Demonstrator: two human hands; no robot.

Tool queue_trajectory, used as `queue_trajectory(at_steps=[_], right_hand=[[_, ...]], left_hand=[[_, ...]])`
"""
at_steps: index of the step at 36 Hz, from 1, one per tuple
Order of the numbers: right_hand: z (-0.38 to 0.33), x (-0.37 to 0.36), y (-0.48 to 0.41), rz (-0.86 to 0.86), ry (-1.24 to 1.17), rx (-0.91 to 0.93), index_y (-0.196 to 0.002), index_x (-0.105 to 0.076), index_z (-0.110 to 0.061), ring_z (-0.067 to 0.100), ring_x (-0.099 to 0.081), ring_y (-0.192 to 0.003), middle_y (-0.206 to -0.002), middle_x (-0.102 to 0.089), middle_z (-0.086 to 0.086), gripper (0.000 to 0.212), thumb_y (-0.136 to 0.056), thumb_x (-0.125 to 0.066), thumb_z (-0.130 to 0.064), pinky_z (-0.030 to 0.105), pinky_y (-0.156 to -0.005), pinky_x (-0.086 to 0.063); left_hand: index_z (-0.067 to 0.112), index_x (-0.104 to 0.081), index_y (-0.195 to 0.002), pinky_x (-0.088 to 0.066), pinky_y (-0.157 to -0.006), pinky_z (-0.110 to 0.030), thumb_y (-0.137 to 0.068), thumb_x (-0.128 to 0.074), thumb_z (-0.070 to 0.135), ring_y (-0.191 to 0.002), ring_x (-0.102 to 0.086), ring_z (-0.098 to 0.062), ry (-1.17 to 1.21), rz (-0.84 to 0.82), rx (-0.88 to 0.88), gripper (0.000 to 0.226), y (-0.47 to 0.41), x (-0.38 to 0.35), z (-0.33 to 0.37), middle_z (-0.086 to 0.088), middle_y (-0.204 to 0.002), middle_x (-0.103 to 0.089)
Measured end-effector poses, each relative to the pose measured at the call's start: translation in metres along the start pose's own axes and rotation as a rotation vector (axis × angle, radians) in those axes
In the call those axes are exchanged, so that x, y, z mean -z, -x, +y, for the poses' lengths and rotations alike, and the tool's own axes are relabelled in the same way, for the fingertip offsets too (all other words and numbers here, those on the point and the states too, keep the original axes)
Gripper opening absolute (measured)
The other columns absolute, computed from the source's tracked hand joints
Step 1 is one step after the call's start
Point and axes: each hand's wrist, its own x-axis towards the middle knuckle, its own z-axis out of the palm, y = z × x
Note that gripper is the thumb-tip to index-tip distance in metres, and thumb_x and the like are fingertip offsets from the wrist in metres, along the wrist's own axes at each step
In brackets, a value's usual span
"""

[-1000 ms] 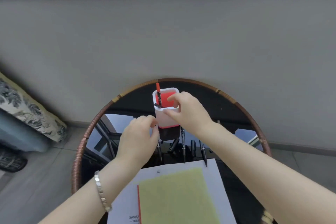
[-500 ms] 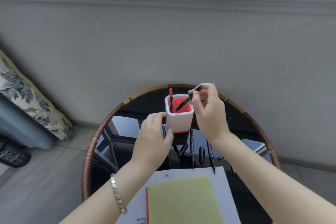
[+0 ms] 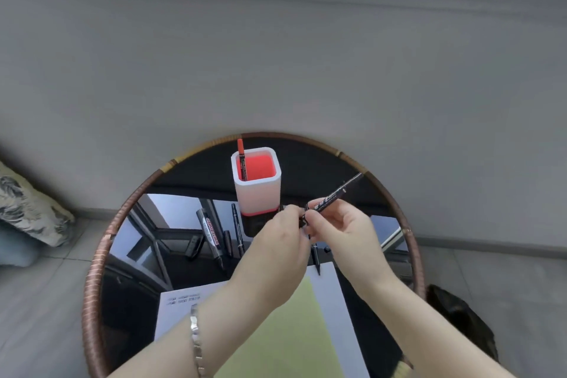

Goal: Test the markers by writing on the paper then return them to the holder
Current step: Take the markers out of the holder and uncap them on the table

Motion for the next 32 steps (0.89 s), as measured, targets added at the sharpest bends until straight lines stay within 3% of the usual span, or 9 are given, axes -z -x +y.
queue_trajectory(at_steps=[2, 5, 9, 14, 18, 22, 24, 28, 32], right_hand=[[0.003, 0.003, 0.001, 0.029, -0.015, -0.024, -0.093, -0.066, -0.006, 0.005, -0.063, -0.067, -0.079, -0.069, 0.003, 0.01, -0.087, -0.059, -0.009, 0.015, -0.06, -0.051], [0.008, 0.006, 0.003, 0.062, -0.049, -0.07, -0.089, -0.068, -0.008, 0.007, -0.061, -0.066, -0.076, -0.068, 0.002, 0.01, -0.087, -0.059, -0.012, 0.017, -0.062, -0.051], [0.013, 0.008, 0.005, 0.054, -0.107, -0.123, -0.086, -0.068, -0.006, 0.017, -0.063, -0.072, -0.078, -0.068, 0.007, 0.012, -0.089, -0.057, -0.012, 0.027, -0.071, -0.056], [0.019, 0.017, 0.005, 0.016, -0.119, -0.157, -0.083, -0.068, -0.009, 0.007, -0.062, -0.063, -0.069, -0.067, -0.001, 0.012, -0.088, -0.058, -0.013, 0.016, -0.061, -0.052], [0.023, 0.023, 0.002, -0.042, -0.126, -0.17, -0.084, -0.066, -0.008, 0.01, -0.065, -0.07, -0.072, -0.069, -0.001, 0.013, -0.089, -0.056, -0.014, 0.021, -0.068, -0.053], [0.022, 0.042, -0.015, 0.146, -0.212, -0.165, -0.082, -0.061, -0.012, 0.011, -0.064, -0.07, -0.075, -0.068, -0.001, 0.018, -0.094, -0.048, -0.013, 0.018, -0.057, -0.051], [0.026, 0.061, -0.028, 0.223, -0.046, -0.172, -0.087, -0.061, -0.01, 0.013, -0.062, -0.07, -0.076, -0.065, 0.001, 0.014, -0.094, -0.049, -0.012, 0.017, -0.055, -0.051], [0.046, 0.098, -0.043, 0.154, 0.631, -0.306, -0.091, -0.059, -0.007, 0.019, -0.061, -0.068, -0.079, -0.064, 0.005, 0.012, -0.09, -0.055, -0.019, 0.023, -0.057, -0.048], [0.065, 0.11, -0.043, 0.12, 0.97, -0.371, -0.094, -0.058, -0.003, 0.028, -0.065, -0.076, -0.084, -0.066, 0.014, 0.017, -0.087, -0.059, -0.019, 0.033, -0.068, -0.051]], left_hand=[[0.009, -0.047, -0.11, -0.034, -0.072, -0.021, -0.096, -0.025, 0.03, -0.092, -0.055, -0.021, -0.037, -0.033, -0.029, 0.033, 0.0, -0.004, 0.004, 0.002, -0.09, -0.054], [0.015, -0.049, -0.092, -0.039, -0.063, -0.027, -0.08, -0.005, 0.048, -0.073, -0.055, -0.02, -0.13, -0.043, -0.13, 0.056, 0.004, -0.004, 0.004, 0.011, -0.066, -0.041], [0.019, -0.04, -0.075, -0.036, -0.05, -0.033, -0.085, -0.015, 0.048, -0.052, -0.042, -0.019, -0.1, 0.006, -0.142, 0.039, 0.007, -0.008, 0.001, 0.005, -0.055, -0.043], [0.016, -0.049, -0.087, -0.038, -0.055, -0.038, -0.094, -0.031, 0.039, -0.053, -0.041, -0.021, -0.019, -0.106, -0.049, 0.03, 0.009, -0.006, 0.0, 0.001, -0.055, -0.046], [0.02, -0.047, -0.089, -0.034, -0.056, -0.036, -0.098, -0.035, 0.038, -0.056, -0.04, -0.019, 0.013, -0.174, 0.061, 0.023, 0.008, -0.008, 0.007, 0.002, -0.055, -0.044], [0.023, -0.045, -0.095, -0.029, -0.049, -0.027, -0.095, -0.035, 0.049, -0.05, -0.04, -0.012, 0.072, -0.198, 0.231, 0.028, 0.003, -0.008, 0.012, 0.004, -0.054, -0.042], [0.021, -0.043, -0.097, -0.032, -0.053, -0.027, -0.095, -0.032, 0.048, -0.059, -0.046, -0.013, 0.126, -0.2, 0.345, 0.029, 0.003, -0.011, 0.008, 0.004, -0.064, -0.047], [0.017, -0.034, -0.097, -0.04, -0.065, -0.027, -0.099, -0.034, 0.017, -0.077, -0.049, -0.02, 0.208, -0.162, 0.418, 0.002, -0.001, -0.026, 0.002, 0.002, -0.08, -0.049], [0.014, -0.039, -0.098, -0.047, -0.071, -0.031, -0.098, -0.031, 0.013, -0.083, -0.056, -0.016, 0.277, -0.277, 0.446, 0.009, -0.008, -0.042, 0.007, -0.003, -0.091, -0.054]])
